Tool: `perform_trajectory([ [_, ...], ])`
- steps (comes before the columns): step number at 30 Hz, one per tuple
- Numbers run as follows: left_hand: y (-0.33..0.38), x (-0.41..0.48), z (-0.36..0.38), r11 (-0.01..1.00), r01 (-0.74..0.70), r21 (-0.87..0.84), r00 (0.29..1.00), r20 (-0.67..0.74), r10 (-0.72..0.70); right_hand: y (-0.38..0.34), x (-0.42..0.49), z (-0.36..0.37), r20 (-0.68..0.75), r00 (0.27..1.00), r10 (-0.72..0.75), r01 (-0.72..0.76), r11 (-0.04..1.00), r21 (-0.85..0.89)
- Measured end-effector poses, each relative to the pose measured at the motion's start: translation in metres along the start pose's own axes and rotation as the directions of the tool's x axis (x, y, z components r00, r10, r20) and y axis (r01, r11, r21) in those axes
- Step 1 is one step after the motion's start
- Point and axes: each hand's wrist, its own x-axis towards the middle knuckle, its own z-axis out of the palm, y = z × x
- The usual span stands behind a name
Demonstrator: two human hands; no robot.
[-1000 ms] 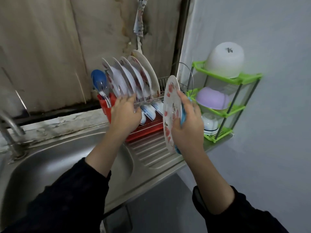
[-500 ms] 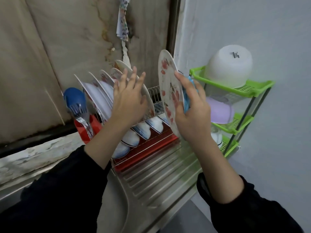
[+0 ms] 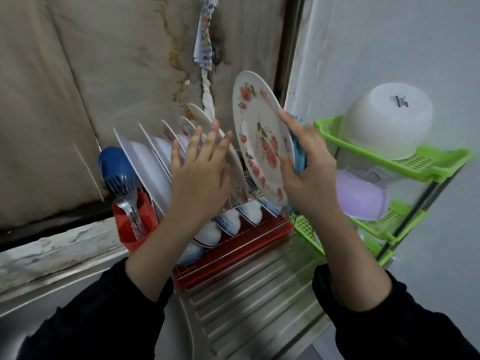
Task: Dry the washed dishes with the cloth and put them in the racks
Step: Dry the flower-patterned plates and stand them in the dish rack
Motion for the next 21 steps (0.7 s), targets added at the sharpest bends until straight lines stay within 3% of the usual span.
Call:
perform_trajectory([
  [5,0.003,-0.001,0.000,0.998,0.030,-0.049,0.999,-0.041,-0.032,0.023,0.013,0.011,0.027,0.999,0.016,-0.020,0.992,0.128],
  [10,0.006,-0.003,0.007,0.998,0.043,0.052,0.995,-0.089,-0.039,0.043,0.018,0.033,0.103,0.994,0.044,-0.068,0.970,0.235],
  [21,0.008,-0.005,0.009,0.987,0.066,0.147,0.994,-0.094,-0.052,0.079,0.005,0.066,0.137,0.986,0.091,-0.123,0.963,0.240],
])
